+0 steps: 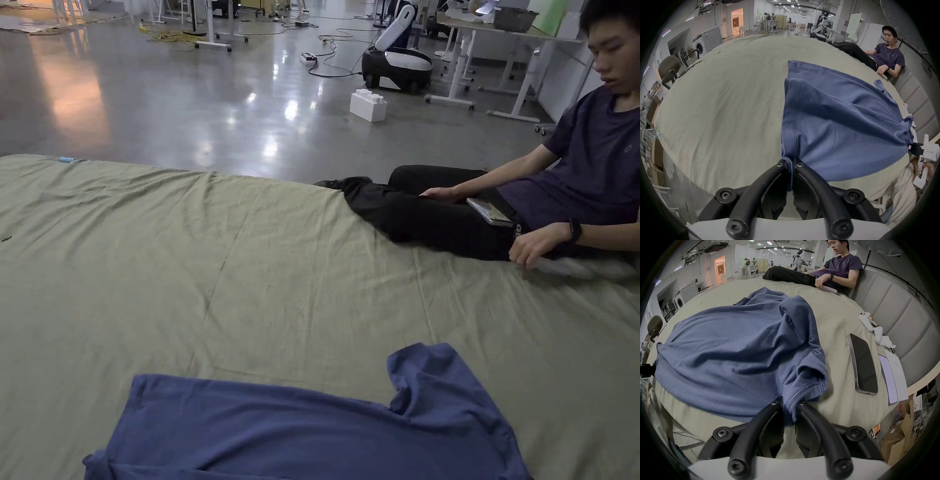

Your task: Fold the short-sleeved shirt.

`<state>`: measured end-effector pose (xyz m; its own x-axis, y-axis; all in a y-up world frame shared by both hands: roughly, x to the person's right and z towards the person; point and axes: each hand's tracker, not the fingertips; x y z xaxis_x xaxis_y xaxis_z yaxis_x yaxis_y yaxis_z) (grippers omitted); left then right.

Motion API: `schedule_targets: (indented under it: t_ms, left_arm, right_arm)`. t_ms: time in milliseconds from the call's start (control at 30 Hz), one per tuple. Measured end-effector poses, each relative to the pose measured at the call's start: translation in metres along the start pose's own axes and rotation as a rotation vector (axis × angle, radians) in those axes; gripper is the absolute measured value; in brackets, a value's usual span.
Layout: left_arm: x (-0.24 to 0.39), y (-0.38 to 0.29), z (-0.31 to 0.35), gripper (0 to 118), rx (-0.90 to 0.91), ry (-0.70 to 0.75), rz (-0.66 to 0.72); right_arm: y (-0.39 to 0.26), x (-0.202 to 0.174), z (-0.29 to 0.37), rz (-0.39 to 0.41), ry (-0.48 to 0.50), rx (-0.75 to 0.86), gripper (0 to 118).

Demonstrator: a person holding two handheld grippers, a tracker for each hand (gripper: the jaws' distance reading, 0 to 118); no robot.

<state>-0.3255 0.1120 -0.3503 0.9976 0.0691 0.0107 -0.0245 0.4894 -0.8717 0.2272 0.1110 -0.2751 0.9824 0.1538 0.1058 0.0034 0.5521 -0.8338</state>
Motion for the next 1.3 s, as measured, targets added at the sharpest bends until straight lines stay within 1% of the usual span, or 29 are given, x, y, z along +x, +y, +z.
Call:
schedule_targets:
  t_ms: [100,133,233,267,300,333,367,400,500,600,633,667,700,733,767,800,833,867,900,933,967,1000,1067,1133,1300]
  left_arm:
    - [0.004,0.006,0.008,6,0.001,0.006,0.004]
    - [0.007,0.008,0.013,6,0.021,0.005,0.002]
    - [0.018,0.020,0.027,8,0.124,-0.010,-0.011]
    - [0.022,0.024,0.031,13,0.160,-0.018,-0.012]
    - [0.028,0.029,0.036,22,0.206,-0.028,-0.015]
    - [0.034,0.035,0.042,35,0.256,-0.036,-0.023]
    - [0.039,0.040,0.046,49,0.303,-0.035,-0.030]
    - [0.046,0.046,0.052,56,0.356,-0.031,-0.036]
    - [0.063,0.062,0.065,57,0.487,-0.020,-0.042]
    - [0.078,0.072,0.081,57,0.620,-0.013,-0.022]
    - [0.083,0.075,0.087,57,0.669,-0.013,-0.011]
    - [0.086,0.077,0.092,57,0.706,-0.010,-0.009]
    - [0.090,0.079,0.098,56,0.741,-0.010,-0.016]
    - [0.094,0.081,0.103,56,0.776,0.003,-0.022]
    - [0.098,0.081,0.108,53,0.799,0.029,-0.031]
    - [0.101,0.083,0.110,44,0.812,0.043,-0.037]
    - [0.102,0.083,0.113,30,0.817,0.034,-0.032]
    - [0.102,0.082,0.116,13,0.833,0.021,-0.030]
    - [0.103,0.080,0.120,8,0.855,0.012,-0.023]
    - [0.103,0.080,0.121,8,0.865,0.025,-0.023]
    - [0.104,0.080,0.123,7,0.868,0.040,-0.021]
    - [0.103,0.079,0.123,7,0.870,0.056,-0.015]
    - [0.097,0.080,0.123,1,0.867,0.055,0.003]
    - [0.088,0.083,0.116,1,0.855,0.053,0.013]
    - [0.059,0.110,0.078,0,0.710,0.087,-0.006]
  right_arm:
    - [0.009,0.003,0.014,0.003,-0.068,0.012,13]
    - [0.013,0.005,0.022,-0.013,-0.076,0.048,16]
    - [0.033,0.005,0.049,-0.036,-0.085,0.176,53]
    - [0.040,0.004,0.056,-0.033,-0.093,0.216,69]
    - [0.048,0.002,0.064,-0.033,-0.095,0.271,77]
    - [0.055,-0.001,0.070,-0.032,-0.091,0.331,81]
    - [0.061,-0.003,0.074,-0.031,-0.087,0.385,82]
    - [0.067,-0.007,0.079,-0.027,-0.086,0.445,82]
    - [0.087,-0.021,0.089,-0.021,-0.099,0.564,82]
    - [0.101,-0.034,0.097,-0.048,-0.049,0.676,82]
    - [0.105,-0.039,0.098,-0.057,-0.051,0.712,81]
    - [0.109,-0.042,0.100,-0.051,-0.051,0.749,76]
    - [0.113,-0.047,0.102,-0.034,-0.058,0.782,67]
    - [0.116,-0.051,0.103,-0.042,-0.066,0.799,52]
    - [0.119,-0.054,0.104,-0.048,-0.069,0.826,30]
    - [0.123,-0.056,0.107,-0.030,-0.060,0.866,15]
    - [0.123,-0.058,0.105,-0.083,-0.021,0.824,10]
    - [0.124,-0.061,0.107,-0.074,-0.037,0.848,9]
    - [0.128,-0.065,0.111,-0.036,-0.058,0.911,5]
    - [0.129,-0.067,0.113,-0.030,-0.052,0.933,3]
    - [0.129,-0.068,0.112,-0.056,-0.030,0.913,2]
    - [0.132,-0.070,0.115,-0.043,-0.036,0.937,1]
    - [0.137,-0.074,0.117,-0.048,-0.026,0.936,1]
    - [0.141,-0.076,0.116,-0.046,-0.018,0.942,1]
    - [0.150,-0.080,0.105,-0.030,-0.017,0.915,1]
